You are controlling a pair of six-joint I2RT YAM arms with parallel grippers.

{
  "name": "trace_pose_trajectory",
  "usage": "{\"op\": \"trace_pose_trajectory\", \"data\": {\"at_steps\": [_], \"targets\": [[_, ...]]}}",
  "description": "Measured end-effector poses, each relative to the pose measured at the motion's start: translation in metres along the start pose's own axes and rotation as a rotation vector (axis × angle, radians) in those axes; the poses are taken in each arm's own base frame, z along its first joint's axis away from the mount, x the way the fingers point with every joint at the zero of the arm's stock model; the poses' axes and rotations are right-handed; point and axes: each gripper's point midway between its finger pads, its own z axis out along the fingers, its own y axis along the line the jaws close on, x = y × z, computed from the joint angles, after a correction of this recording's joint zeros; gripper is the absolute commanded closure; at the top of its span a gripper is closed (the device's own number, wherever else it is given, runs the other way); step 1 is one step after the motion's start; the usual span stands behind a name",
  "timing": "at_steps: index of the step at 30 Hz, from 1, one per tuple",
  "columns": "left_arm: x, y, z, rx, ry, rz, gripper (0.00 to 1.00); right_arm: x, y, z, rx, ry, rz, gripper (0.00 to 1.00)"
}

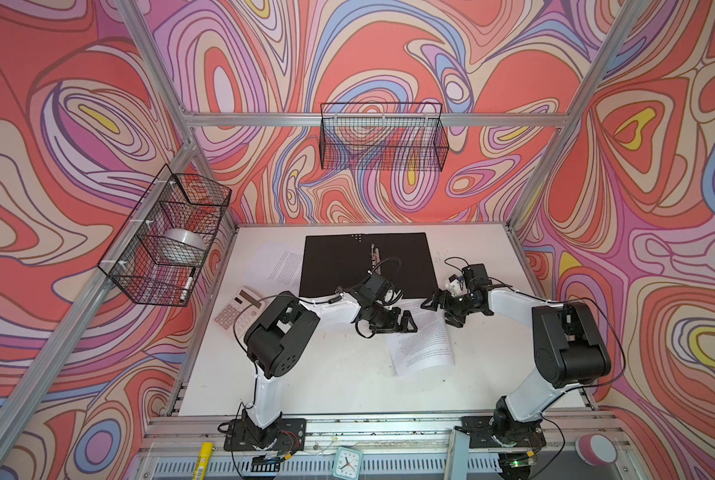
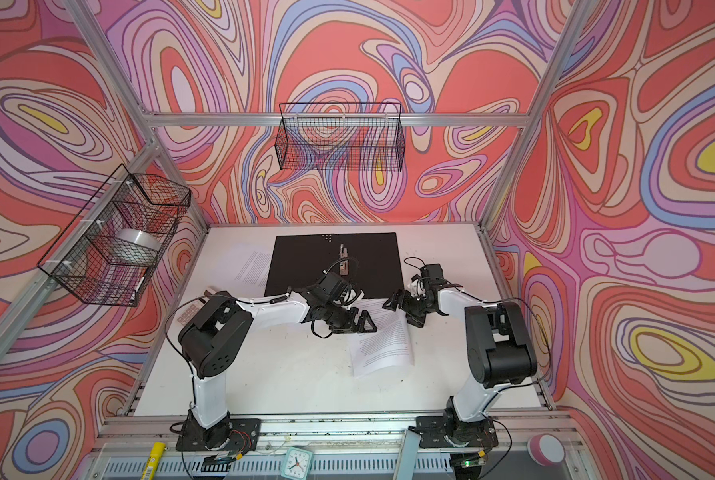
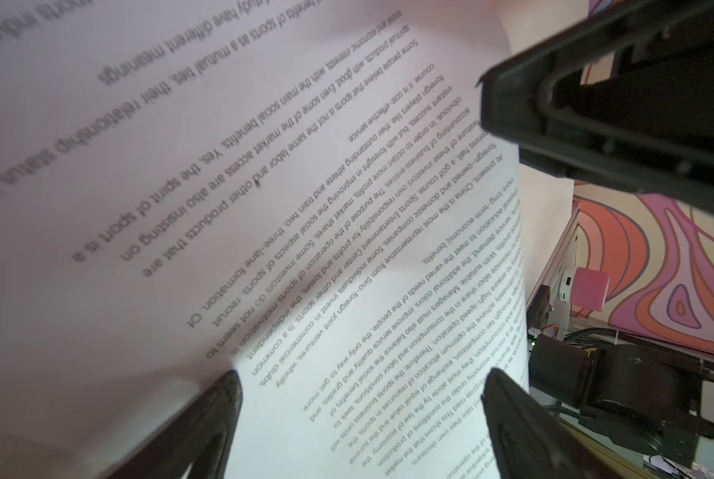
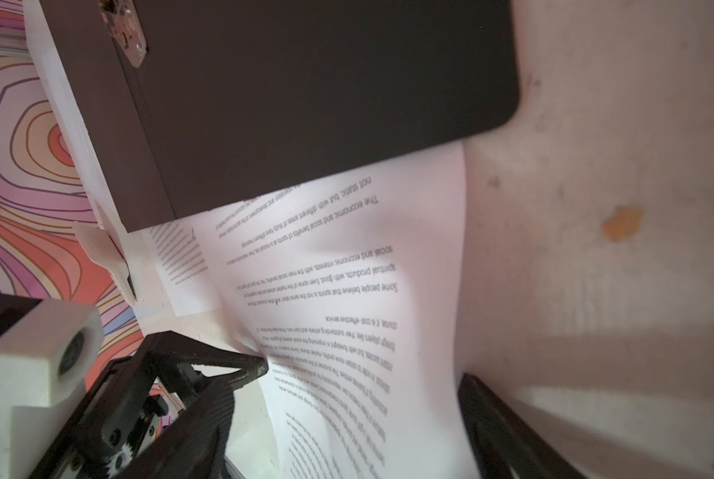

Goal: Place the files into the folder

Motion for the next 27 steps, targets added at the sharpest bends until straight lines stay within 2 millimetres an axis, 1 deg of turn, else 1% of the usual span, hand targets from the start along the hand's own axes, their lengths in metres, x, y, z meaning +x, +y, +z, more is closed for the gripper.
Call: {"op": "trace_pose_trajectory", "data": {"at_steps": [2, 5, 9, 11, 14, 16, 21, 23, 25, 27], "targets": [[0.0, 0.0, 0.0, 0.0, 0.0, 0.0, 0.08, -0.006, -0.001, 0.0, -0.009, -0.004, 0.003, 0.16], [0.0, 0.0, 0.0, 0.0, 0.0, 0.0, 0.08, -0.01, -0.001, 0.001, -0.021, -0.003, 0.008, 0.19], [0.0, 0.0, 0.0, 0.0, 0.0, 0.0, 0.09, -0.007, -0.005, 0.001, -0.022, 0.003, 0.011, 0.25], [0.0, 0.0, 0.0, 0.0, 0.0, 0.0, 0.08, -0.003, -0.008, 0.0, -0.024, 0.004, 0.013, 0.3], [0.0, 0.0, 0.0, 0.0, 0.0, 0.0, 0.09, 0.005, -0.012, 0.0, -0.026, 0.013, 0.019, 0.45], [0.0, 0.0, 0.0, 0.0, 0.0, -0.001, 0.09, 0.008, -0.015, 0.001, -0.027, 0.019, 0.025, 0.52], [0.0, 0.001, 0.0, 0.001, -0.001, -0.003, 0.09, 0.012, -0.021, 0.002, -0.013, 0.022, 0.033, 0.65], [-0.001, 0.001, -0.001, 0.001, -0.001, -0.004, 0.09, 0.012, -0.024, 0.002, -0.001, 0.019, 0.037, 0.73], [-0.001, 0.0, -0.001, 0.002, -0.001, -0.005, 0.09, 0.013, -0.027, 0.002, 0.008, 0.018, 0.042, 0.83], [-0.001, 0.0, -0.001, 0.004, 0.0, -0.006, 0.09, 0.016, -0.031, 0.002, 0.019, 0.021, 0.053, 0.9]]}}
